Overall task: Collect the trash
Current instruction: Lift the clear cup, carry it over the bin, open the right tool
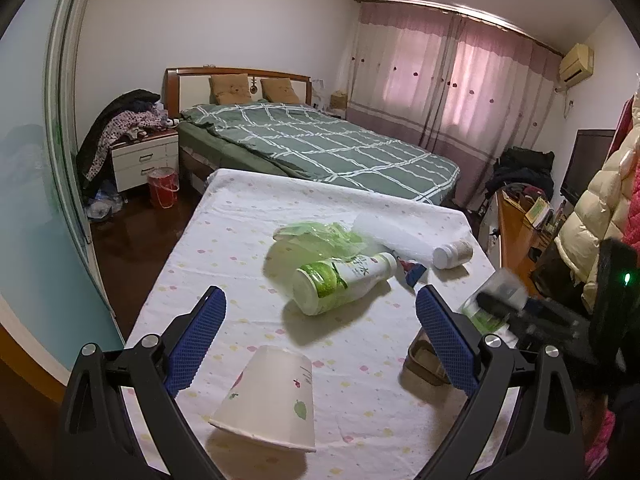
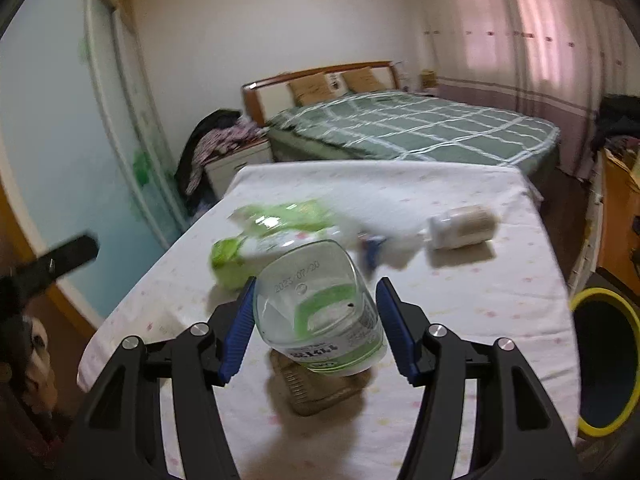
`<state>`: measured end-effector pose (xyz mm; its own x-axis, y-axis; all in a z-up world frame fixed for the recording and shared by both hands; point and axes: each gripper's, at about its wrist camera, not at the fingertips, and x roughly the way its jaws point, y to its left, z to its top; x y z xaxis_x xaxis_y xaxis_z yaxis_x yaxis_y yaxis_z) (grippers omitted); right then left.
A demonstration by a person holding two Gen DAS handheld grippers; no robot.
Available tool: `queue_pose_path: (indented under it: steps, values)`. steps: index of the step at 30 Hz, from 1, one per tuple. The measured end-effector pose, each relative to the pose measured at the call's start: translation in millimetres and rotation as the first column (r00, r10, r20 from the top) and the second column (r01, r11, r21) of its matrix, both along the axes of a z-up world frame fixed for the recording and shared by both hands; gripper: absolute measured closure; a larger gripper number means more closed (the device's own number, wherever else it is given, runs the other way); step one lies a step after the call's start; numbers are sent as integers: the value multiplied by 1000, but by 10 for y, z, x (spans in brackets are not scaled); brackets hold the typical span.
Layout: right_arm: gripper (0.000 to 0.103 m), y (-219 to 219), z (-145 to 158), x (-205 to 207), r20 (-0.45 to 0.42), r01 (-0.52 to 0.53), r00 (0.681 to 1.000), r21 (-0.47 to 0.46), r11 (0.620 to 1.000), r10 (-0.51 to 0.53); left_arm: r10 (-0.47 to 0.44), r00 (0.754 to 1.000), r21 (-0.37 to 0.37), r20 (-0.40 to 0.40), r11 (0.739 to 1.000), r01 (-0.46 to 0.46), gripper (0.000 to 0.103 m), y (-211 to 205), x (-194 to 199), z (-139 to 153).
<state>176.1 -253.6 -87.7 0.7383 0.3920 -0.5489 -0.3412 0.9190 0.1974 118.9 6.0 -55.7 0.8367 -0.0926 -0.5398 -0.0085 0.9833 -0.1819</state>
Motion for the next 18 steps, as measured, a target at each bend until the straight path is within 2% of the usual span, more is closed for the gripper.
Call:
queue_pose_path:
  steps: [4,8,13,15,18]
  values:
    - [46,-471,-1,98,-10,142,990,36,989,-142,-7,1000,4,-13,1000,7,9,-41,47,-41]
    - [49,-1040,-80,165,-25,344,939,41,938,-343,-11,999,13,-32,1000,12,9,-86,103,-94]
    - [50,-1794,-274,219,-85,579,814,37,815,-574,-21,998,21,-59,1000,22,9,-154,206,-163]
    - [50,-2051,-365,236,-113,643,763,29,765,-637,-27,997,24,-71,999,29,9,-190,267,-197]
    - [50,-2341,-481,256,-142,706,702,12,708,-698,-34,996,27,-87,999,37,9,-236,338,-241]
